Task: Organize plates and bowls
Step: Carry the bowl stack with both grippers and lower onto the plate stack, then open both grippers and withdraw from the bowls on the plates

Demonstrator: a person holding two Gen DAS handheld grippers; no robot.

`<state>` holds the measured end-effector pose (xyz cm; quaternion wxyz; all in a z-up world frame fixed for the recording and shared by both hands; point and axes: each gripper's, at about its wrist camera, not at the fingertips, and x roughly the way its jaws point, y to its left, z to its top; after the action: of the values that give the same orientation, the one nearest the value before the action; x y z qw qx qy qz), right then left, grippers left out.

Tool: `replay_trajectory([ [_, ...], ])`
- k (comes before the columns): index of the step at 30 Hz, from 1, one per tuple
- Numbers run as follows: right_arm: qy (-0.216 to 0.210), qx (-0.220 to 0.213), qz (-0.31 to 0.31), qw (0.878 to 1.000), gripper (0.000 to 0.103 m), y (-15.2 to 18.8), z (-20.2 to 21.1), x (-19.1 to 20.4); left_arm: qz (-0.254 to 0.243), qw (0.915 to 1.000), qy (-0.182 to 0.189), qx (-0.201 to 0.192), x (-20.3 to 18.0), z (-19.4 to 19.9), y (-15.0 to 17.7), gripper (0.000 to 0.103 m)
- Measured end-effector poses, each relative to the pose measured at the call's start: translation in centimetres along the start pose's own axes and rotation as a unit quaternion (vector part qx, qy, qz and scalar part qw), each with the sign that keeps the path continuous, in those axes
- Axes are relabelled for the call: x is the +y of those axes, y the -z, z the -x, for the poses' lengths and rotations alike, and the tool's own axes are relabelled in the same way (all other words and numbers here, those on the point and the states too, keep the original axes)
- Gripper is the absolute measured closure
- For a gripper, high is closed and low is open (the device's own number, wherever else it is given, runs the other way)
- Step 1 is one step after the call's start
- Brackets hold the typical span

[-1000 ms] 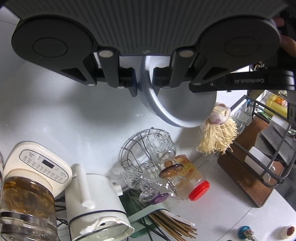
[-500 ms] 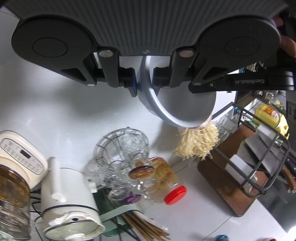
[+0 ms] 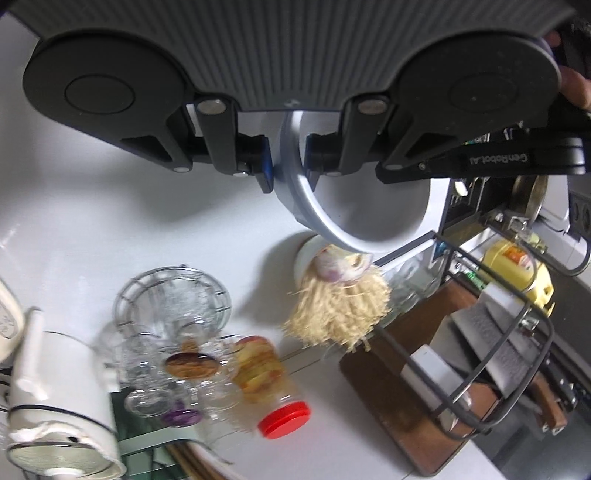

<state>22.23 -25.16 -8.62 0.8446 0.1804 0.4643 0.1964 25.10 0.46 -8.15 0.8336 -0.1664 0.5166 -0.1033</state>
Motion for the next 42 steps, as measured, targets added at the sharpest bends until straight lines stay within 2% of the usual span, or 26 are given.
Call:
replay_trajectory([
  [6,-0.015,0.021,0.012,1.0,0.082,0.2,-2.5,2.2,0.019,0.9996,-0.02,0.007,3.2,0.3,0.3,0.088],
  [16,-0.023,0.088,0.026,0.996,0.082,1.9,-7.6,4.4,0.075,0.9958,-0.047,0.022,8.7,-0.9,1.8,0.088],
  [21,-0.02,0.114,0.029,0.993,0.082,2.8,-10.2,5.4,0.088,0.9942,-0.058,0.024,10.6,-1.6,2.1,0.088],
  [34,0.006,0.112,0.036,0.993,0.082,4.3,-11.5,5.7,0.101,0.9935,-0.035,0.04,12.8,-3.1,2.5,0.088],
  [42,0.02,0.081,0.043,0.996,0.08,4.7,-10.3,6.5,0.044,0.9972,-0.04,0.045,12.0,-2.3,2.8,0.088],
])
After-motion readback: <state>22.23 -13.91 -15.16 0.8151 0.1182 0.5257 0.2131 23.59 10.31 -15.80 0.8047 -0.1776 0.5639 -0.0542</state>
